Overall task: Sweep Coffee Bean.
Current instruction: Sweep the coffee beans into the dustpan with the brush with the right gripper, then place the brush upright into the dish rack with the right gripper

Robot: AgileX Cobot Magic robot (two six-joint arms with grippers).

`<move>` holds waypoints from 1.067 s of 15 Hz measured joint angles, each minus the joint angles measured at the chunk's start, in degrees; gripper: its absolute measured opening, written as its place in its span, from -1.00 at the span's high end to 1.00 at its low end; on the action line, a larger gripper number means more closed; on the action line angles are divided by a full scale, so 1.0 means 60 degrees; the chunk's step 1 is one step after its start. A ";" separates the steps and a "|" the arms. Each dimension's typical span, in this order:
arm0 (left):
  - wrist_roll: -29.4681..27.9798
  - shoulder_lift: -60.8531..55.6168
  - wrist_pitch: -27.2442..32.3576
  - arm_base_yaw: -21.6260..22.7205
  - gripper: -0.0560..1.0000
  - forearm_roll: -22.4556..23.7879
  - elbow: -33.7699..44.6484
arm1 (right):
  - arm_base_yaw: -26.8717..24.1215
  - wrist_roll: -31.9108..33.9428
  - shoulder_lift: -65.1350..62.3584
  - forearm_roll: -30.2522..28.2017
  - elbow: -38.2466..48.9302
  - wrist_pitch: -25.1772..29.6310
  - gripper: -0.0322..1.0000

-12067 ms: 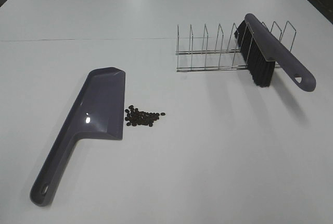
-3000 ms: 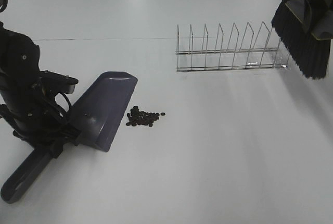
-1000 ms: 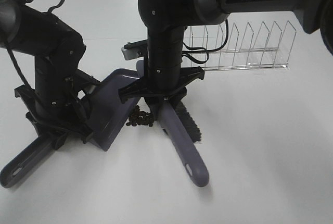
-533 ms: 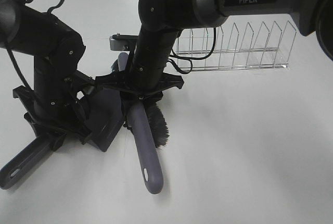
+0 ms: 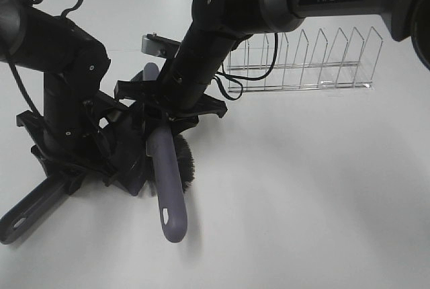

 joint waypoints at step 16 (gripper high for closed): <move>0.0010 0.0019 0.0086 0.0296 0.26 -0.0315 0.0000 | -0.0229 -0.0057 -0.0802 -0.3428 -0.2588 0.3400 0.33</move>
